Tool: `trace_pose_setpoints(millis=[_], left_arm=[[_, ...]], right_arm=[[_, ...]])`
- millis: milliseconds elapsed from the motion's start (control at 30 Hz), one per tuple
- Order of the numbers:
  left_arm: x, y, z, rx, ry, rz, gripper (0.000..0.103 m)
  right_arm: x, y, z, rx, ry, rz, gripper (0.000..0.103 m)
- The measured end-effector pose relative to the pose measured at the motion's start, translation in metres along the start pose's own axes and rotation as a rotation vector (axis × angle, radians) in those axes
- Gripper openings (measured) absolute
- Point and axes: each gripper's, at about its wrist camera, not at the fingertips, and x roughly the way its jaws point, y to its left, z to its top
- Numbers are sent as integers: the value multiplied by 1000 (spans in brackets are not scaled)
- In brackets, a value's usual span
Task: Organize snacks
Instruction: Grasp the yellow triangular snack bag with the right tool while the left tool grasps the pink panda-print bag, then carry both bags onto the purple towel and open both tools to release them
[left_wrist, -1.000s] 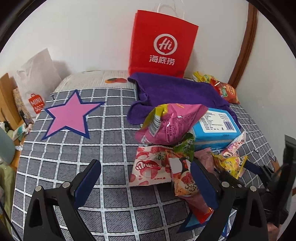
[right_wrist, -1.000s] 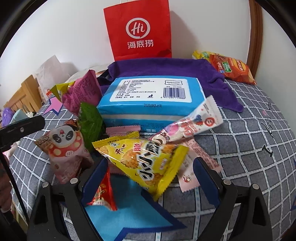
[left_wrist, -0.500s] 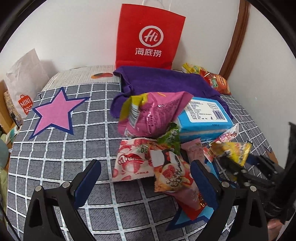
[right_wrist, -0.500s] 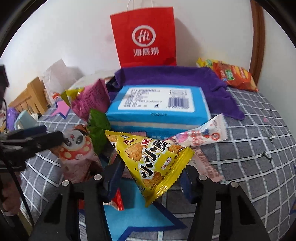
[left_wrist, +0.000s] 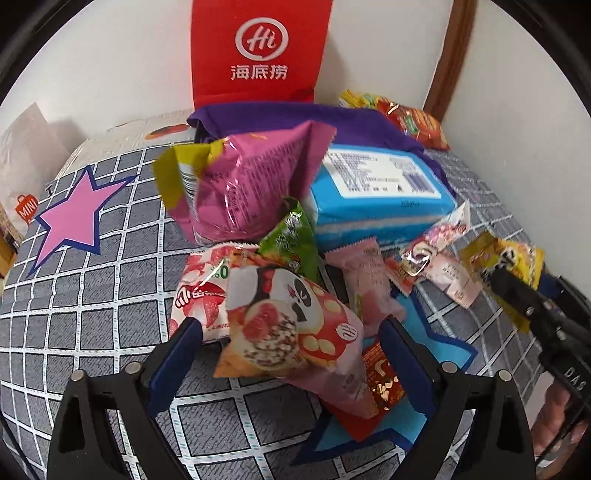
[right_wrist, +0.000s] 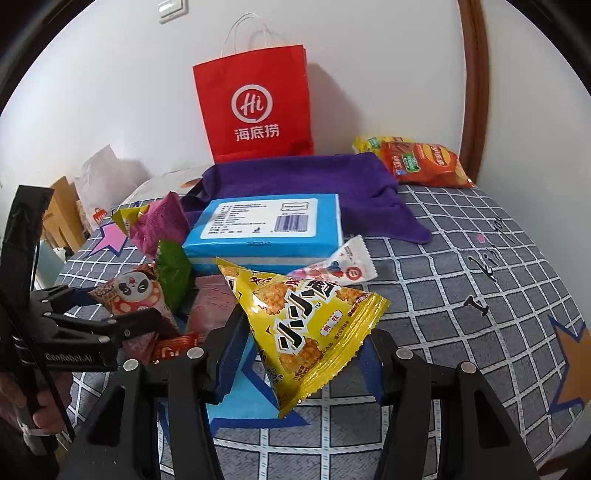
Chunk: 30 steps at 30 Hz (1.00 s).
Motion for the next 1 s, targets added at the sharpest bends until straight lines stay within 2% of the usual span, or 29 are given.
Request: trace_pose_setpoints(millis=[33,100,133,200,333,467,667,1000], left_arm=[[2,-2,-1,9,5,13,83],[4,-4,-3,22,14,28,75],[4,-4,-3,24,17,24,66],[2,-2,-3,18,21,5,58],[-9,0,-4,18,1,8,55],[-24,3,-4,7,-22,-12,55],[-49,0,1,3,-66,-2,55],[-78,-15,45,35,-151,13,55]], right_arm=[[1,-1,0,3,2,1,55],[1,-2,0,7,5,2,55],[1,-2,0,9,5,2,55],[1,-3,0,13,5,5,55],[0,-4,1,15,2,6,55],[-4,-4,2,15,-2,5,55],[-19,-4,9,28,-20,9,55],[-38,-16,42,3,-69,-29,55]])
